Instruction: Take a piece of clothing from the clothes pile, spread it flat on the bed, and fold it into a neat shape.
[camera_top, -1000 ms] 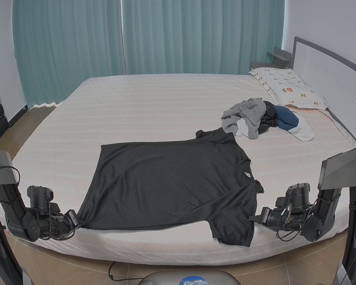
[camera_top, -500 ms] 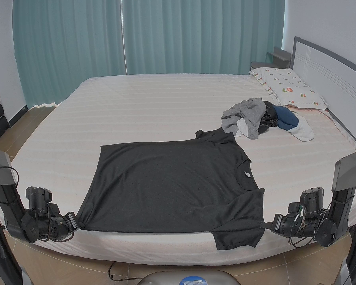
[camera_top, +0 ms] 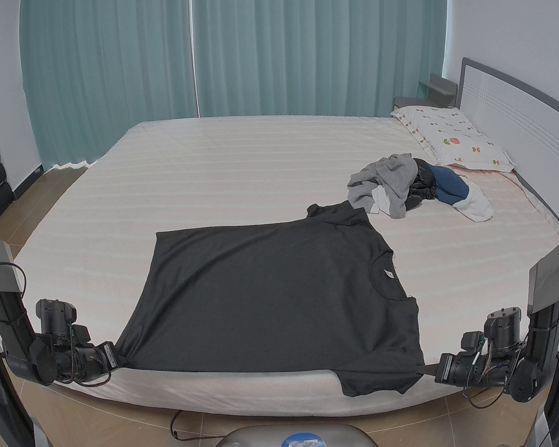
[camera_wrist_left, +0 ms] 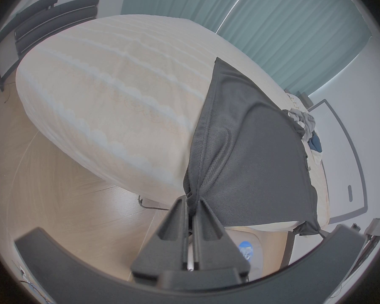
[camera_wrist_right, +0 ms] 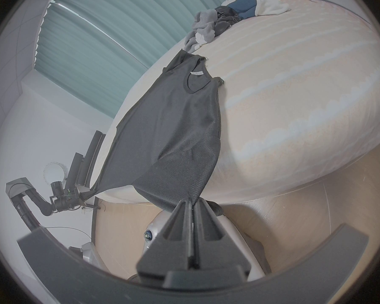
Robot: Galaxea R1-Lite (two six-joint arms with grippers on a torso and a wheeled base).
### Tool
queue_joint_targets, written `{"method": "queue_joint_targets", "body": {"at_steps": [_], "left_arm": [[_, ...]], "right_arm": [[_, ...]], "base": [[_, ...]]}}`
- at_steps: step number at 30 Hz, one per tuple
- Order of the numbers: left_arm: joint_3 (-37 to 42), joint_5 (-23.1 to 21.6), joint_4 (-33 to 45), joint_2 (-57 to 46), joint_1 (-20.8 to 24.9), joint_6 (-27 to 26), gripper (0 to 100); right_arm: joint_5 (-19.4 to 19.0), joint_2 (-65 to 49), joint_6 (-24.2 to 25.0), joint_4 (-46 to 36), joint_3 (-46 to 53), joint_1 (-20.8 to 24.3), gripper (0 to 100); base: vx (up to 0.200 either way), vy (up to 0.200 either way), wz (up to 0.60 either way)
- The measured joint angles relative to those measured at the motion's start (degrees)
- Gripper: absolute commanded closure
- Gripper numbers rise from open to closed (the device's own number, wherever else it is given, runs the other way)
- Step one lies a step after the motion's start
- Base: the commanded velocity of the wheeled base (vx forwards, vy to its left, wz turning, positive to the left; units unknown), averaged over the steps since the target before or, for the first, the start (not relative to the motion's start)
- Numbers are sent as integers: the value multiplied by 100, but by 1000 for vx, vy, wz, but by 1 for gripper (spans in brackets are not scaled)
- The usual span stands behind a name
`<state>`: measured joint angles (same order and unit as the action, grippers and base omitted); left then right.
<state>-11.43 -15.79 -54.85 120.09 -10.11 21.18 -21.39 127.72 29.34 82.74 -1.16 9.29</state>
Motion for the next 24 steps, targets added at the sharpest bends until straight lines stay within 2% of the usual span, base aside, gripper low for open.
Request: {"method": "queue_joint_targets", "body": {"at_steps": [7, 24], "left_arm": [[99, 85, -2, 0, -6, -196, 100], [461, 202, -4, -72, -48, -1047, 100]], "right_arm": [[13, 32, -59, -295, 15, 11, 100], [49, -322, -894, -1607, 17, 22, 100]], "base": [[0, 0, 0], [0, 0, 0]]}}
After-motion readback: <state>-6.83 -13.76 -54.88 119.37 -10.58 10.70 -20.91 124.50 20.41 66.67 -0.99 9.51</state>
